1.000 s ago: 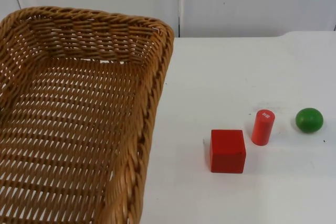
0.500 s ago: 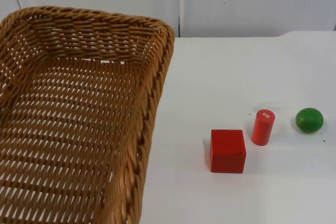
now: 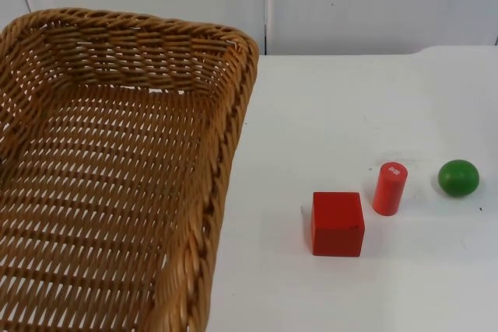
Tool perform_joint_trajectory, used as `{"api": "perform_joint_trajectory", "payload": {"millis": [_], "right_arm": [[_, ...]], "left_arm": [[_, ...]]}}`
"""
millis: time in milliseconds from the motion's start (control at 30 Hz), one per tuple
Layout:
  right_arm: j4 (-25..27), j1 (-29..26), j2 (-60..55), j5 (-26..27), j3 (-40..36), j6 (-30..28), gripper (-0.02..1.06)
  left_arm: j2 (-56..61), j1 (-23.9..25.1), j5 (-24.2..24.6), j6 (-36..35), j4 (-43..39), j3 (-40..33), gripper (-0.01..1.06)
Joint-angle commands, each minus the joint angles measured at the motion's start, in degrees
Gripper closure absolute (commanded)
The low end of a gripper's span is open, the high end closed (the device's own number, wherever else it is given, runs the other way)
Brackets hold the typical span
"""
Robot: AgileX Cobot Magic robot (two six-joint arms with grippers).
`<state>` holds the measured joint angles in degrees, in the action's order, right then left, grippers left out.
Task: Pick up the basket with the left hand and place the object to the left of the red cylinder into the basket with the right hand.
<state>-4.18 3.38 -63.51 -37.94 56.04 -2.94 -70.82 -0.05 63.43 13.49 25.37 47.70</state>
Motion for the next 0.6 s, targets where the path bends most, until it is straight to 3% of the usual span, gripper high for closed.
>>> {"api": "perform_joint_trajectory", "payload": {"millis": [0,167,433,567], "right_arm": [[0.02,-0.35,-0.98,0.94,0.49,-1.36,-0.01],[0.72,-0.12,-3.54,0.81,1.32,-2.11,-0.01],[10.18,0.48,-8.49,0.27,5.53,-14.63,-0.01],[10.7,3.26,-11.57,-0.08,7.57,-18.63,-0.01]], "left_arm": [[0.55,0.15,0.08,0.18,1.65,-0.05,1.05],[0.55,0.15,0.08,0.18,1.65,-0.05,1.05],[0.55,0.15,0.08,0.18,1.65,-0.05,1.05],[0.55,0.15,0.2,0.18,1.65,-0.05,1.05]]}}
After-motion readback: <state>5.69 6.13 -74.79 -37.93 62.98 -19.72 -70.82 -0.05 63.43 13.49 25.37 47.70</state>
